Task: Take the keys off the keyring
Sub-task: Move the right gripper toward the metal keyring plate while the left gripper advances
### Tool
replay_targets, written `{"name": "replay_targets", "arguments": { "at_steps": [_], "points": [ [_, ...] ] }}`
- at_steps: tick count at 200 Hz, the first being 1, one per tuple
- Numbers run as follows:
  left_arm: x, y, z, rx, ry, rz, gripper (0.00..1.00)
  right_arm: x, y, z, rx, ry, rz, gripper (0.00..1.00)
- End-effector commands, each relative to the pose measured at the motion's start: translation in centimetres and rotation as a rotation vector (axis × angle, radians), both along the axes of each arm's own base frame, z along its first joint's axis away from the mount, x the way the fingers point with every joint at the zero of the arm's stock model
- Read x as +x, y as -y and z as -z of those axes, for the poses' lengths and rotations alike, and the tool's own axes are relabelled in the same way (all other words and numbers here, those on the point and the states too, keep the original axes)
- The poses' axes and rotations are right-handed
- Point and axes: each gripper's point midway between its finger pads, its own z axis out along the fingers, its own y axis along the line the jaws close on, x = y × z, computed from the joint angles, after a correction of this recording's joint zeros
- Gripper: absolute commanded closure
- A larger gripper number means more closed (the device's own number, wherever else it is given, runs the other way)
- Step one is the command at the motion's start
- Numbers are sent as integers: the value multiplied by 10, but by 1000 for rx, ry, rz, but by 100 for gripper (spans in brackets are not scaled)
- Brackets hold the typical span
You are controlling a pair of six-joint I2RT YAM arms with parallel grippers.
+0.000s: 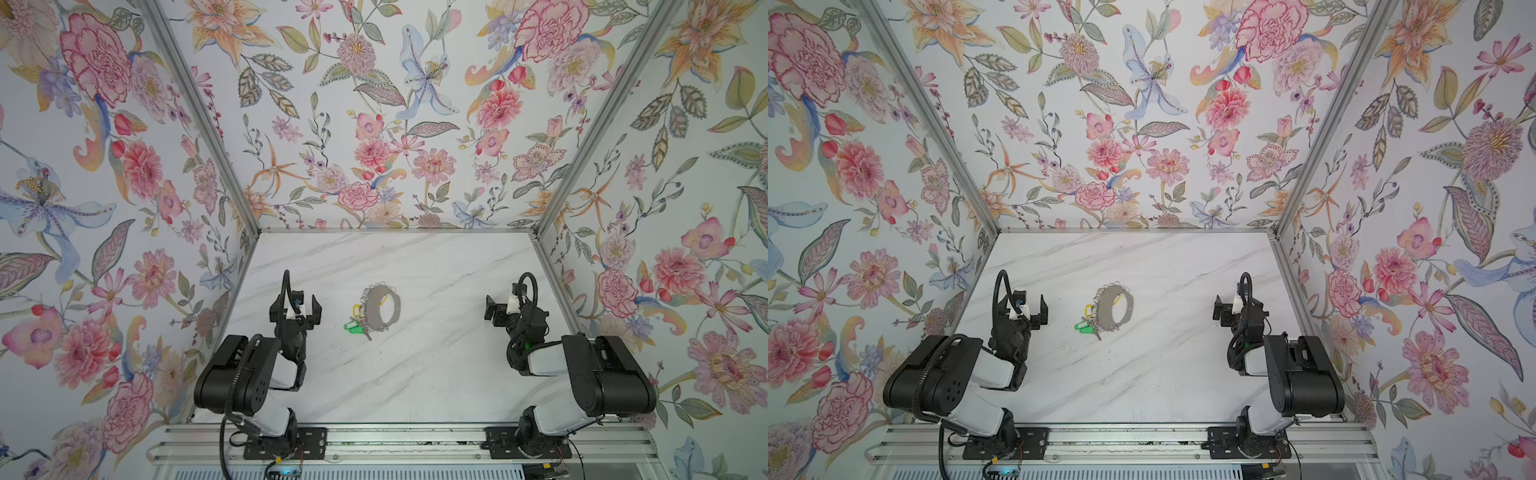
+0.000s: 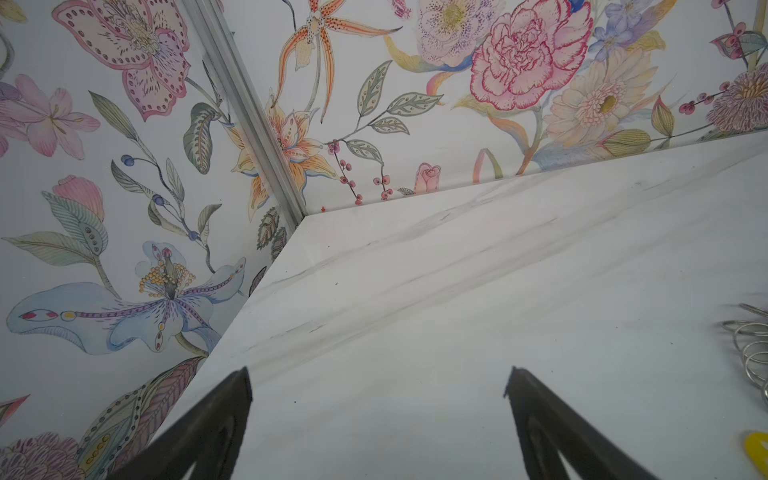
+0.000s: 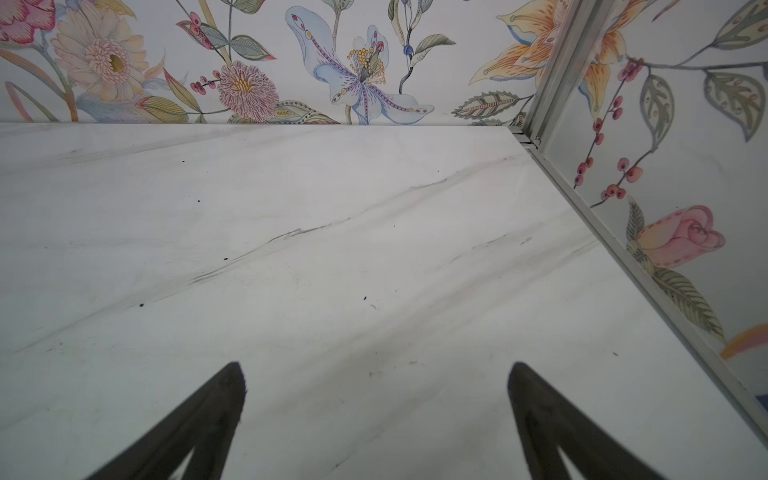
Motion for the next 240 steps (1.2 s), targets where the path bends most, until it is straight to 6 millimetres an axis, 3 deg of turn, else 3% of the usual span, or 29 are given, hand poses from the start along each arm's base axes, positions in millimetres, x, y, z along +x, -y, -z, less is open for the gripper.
{"name": "replay_targets", "arguments": {
  "at_steps": [1, 39, 71, 181, 195, 200, 223, 240],
  "points": [
    [4, -1, -9, -12, 32, 0, 1, 6, 0, -12, -7, 36, -8, 1],
    [4, -3, -9, -13, 33, -9, 1, 6, 0, -12, -7, 37, -6, 1],
    [6, -25, -15, -60, 57, -135, 1, 6, 0, -13, -7, 38, -8, 1],
    [5, -23, -16, -57, 64, -119, 1, 7, 0, -14, -15, 35, 0, 1],
    [5, -20, -15, -51, 55, -106, 1, 10, -3, -24, -20, -17, -8, 1],
    [5, -21, -27, -56, 83, -109, 1, 9, -3, -28, -8, -54, -1, 1],
    [3, -21, -45, -52, 54, -128, 1, 6, -12, -62, 135, -118, -17, 1],
    [0, -39, -58, -215, 8, -253, 1, -2, -26, -67, 321, -147, -67, 1]
  ]
}}
